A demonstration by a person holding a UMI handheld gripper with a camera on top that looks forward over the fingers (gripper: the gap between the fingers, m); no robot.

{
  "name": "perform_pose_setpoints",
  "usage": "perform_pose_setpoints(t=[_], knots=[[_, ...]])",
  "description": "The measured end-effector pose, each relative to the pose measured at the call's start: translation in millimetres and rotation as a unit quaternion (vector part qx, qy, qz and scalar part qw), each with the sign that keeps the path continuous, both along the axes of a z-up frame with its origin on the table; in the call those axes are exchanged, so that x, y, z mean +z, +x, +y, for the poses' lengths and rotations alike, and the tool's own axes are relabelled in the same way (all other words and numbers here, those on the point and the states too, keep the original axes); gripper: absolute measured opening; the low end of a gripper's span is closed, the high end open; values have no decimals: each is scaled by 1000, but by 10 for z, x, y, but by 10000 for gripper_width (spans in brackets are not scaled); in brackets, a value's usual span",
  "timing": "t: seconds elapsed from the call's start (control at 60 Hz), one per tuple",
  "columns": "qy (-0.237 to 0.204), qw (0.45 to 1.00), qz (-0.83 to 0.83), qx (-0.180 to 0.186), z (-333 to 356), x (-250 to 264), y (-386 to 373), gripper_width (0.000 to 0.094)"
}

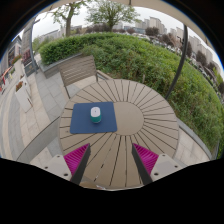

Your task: Arrange mouse

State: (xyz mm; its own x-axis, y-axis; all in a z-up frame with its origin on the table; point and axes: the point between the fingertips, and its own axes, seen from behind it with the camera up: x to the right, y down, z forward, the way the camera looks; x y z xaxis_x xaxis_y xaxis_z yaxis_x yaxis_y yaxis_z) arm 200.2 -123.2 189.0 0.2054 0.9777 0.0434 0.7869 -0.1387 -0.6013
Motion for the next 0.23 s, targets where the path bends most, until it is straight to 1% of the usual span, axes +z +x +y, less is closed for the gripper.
perform_pose_setpoints(t=[0.067, 0.167, 0.233], knots=[[1, 1000, 1, 2, 84, 9, 106, 851], [33, 999, -3, 4, 338, -19, 265, 852], [35, 999, -4, 3, 433, -53, 373, 852]])
